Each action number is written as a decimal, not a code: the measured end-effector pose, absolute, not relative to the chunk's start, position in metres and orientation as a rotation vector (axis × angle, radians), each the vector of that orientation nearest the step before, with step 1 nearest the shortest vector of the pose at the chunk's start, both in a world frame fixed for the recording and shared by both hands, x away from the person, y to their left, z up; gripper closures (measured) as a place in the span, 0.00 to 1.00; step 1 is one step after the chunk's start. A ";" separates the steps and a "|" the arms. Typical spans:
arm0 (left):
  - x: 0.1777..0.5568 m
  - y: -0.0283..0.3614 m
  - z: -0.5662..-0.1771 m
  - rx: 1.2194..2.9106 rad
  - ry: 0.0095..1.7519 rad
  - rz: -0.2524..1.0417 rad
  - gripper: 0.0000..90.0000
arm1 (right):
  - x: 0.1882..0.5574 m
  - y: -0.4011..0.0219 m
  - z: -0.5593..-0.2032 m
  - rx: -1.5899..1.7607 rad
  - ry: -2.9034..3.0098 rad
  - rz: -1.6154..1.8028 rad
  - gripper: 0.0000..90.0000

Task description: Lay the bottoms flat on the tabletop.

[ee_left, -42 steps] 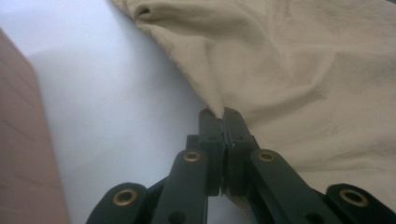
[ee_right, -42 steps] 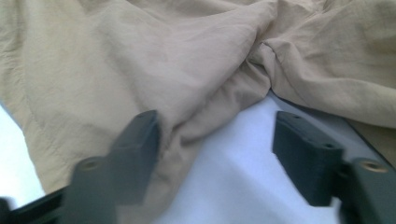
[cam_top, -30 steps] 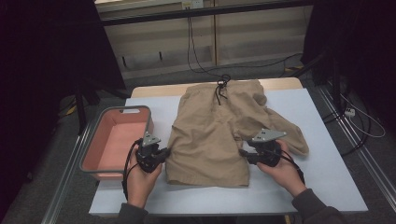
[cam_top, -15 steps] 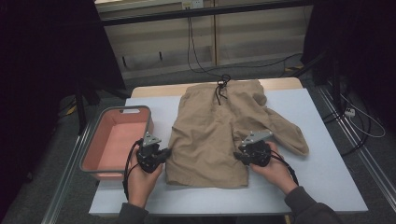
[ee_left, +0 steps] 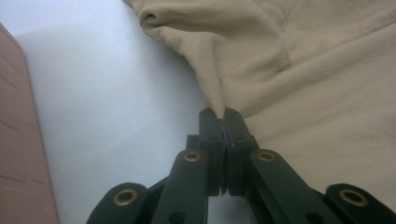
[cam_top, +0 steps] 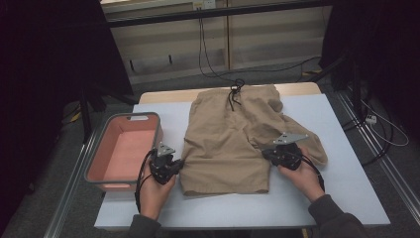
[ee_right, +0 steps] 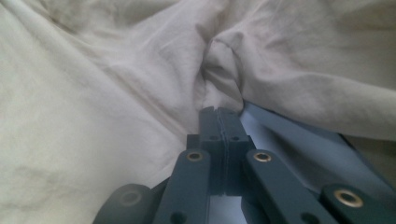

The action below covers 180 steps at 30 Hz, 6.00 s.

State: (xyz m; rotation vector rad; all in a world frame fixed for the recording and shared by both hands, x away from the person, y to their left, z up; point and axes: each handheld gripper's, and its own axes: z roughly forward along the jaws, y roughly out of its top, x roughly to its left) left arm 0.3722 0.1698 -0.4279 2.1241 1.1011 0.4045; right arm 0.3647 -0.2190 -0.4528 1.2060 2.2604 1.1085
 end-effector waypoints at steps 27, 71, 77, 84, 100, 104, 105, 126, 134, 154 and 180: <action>0.377 0.171 -0.435 1.995 1.110 0.335 0.34 | 0.329 -0.174 -0.438 0.900 2.392 1.226 0.26; 0.377 0.170 -0.434 1.984 1.071 0.325 0.21 | 0.308 -0.102 -0.454 0.542 2.655 1.300 0.57; 0.377 0.171 -0.434 1.986 1.072 0.326 0.21 | 0.308 -0.097 -0.459 0.512 2.686 1.251 0.59; 0.377 0.170 -0.433 1.983 1.073 0.327 0.21 | 0.313 -0.097 -0.461 0.530 2.670 1.246 0.59; 0.377 0.169 -0.431 1.973 1.072 0.335 0.21 | 0.323 -0.097 -0.461 0.562 2.642 1.239 0.93; 0.377 0.171 -0.431 1.966 1.076 0.335 0.21 | 0.323 -0.097 -0.461 0.564 2.635 1.232 0.98; 0.377 0.171 -0.431 1.963 1.079 0.335 0.21 | 0.323 -0.097 -0.461 0.565 2.634 1.230 0.98; 0.377 0.172 -0.431 1.953 1.088 0.332 0.21 | 0.305 -0.097 -0.454 0.487 2.817 1.302 1.00; 0.377 0.172 -0.431 1.954 1.093 0.331 0.21 | 0.299 -0.094 -0.453 0.437 2.852 1.294 1.00; 0.382 0.169 -0.454 2.078 1.120 0.380 0.60 | 0.290 -0.094 -0.454 0.393 2.878 1.296 1.00; 0.362 0.182 -0.407 2.054 1.189 0.360 1.00 | 0.280 -0.078 -0.443 0.324 2.828 1.392 0.99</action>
